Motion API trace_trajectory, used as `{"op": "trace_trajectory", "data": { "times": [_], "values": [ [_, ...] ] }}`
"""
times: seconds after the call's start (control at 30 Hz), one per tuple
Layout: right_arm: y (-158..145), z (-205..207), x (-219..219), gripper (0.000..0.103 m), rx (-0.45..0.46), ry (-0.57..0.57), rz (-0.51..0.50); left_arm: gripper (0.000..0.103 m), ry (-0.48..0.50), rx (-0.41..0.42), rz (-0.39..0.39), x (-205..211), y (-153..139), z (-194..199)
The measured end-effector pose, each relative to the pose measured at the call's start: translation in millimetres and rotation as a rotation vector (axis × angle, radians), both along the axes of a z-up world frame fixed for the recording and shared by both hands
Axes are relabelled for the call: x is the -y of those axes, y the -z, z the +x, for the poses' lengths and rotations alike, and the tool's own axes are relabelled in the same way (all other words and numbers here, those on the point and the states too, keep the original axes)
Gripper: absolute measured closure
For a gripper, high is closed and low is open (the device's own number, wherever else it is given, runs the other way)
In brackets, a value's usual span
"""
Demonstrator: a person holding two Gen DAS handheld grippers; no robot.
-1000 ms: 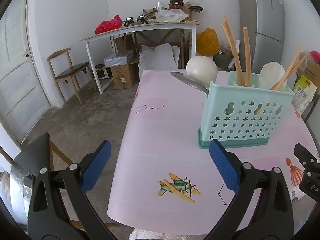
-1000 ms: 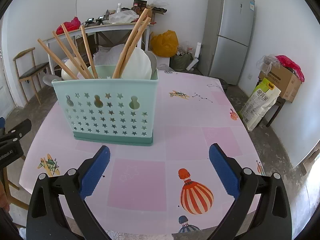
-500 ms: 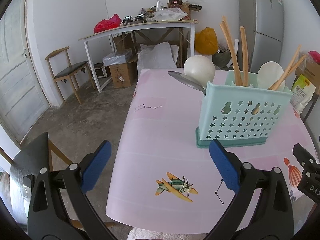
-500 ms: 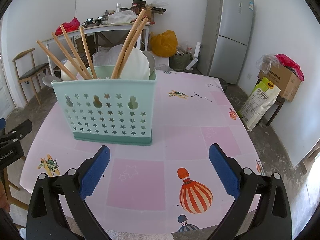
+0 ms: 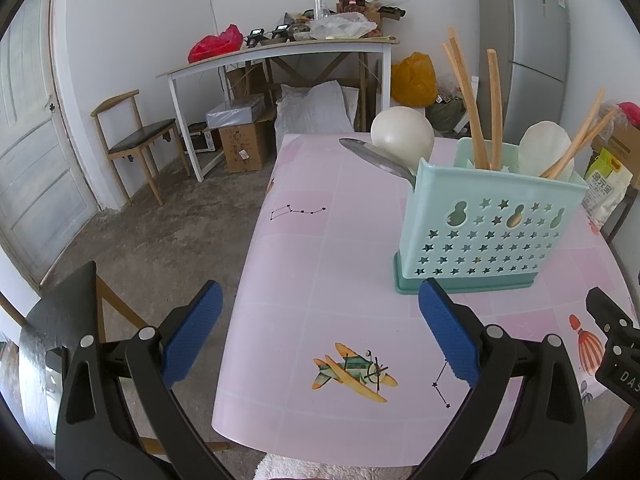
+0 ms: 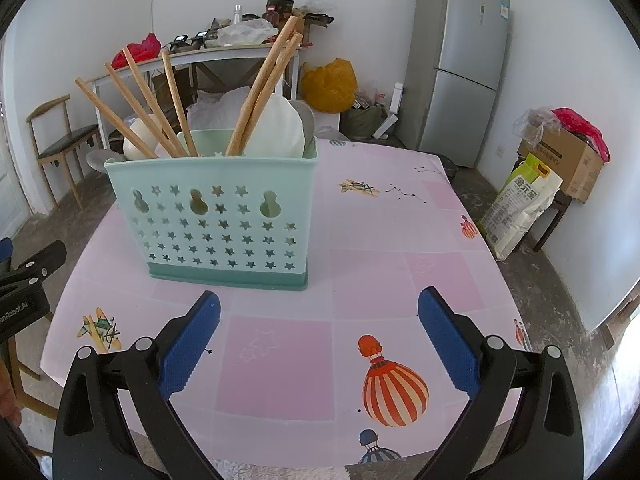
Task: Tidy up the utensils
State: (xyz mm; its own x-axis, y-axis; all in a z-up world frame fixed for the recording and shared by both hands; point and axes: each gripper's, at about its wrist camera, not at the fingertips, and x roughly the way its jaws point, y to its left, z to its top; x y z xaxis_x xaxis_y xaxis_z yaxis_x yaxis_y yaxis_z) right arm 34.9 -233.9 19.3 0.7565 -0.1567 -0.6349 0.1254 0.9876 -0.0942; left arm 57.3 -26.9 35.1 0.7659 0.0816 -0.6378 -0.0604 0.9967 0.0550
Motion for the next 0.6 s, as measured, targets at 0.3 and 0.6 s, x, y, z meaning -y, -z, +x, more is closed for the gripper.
{"op": "trace_trajectory", "data": {
  "times": [0.3,0.6],
  "values": [
    [0.3,0.7,-1.8,0.007,-0.003,0.0,0.0,0.008,0.0,-0.009,-0.003,-4.9,3.8,2.5],
    [0.3,1.7,-2.1,0.007,-0.004,-0.001,0.0,0.008,-0.006,-0.013,-0.004,-7.8,4.7,4.0]
  ]
}}
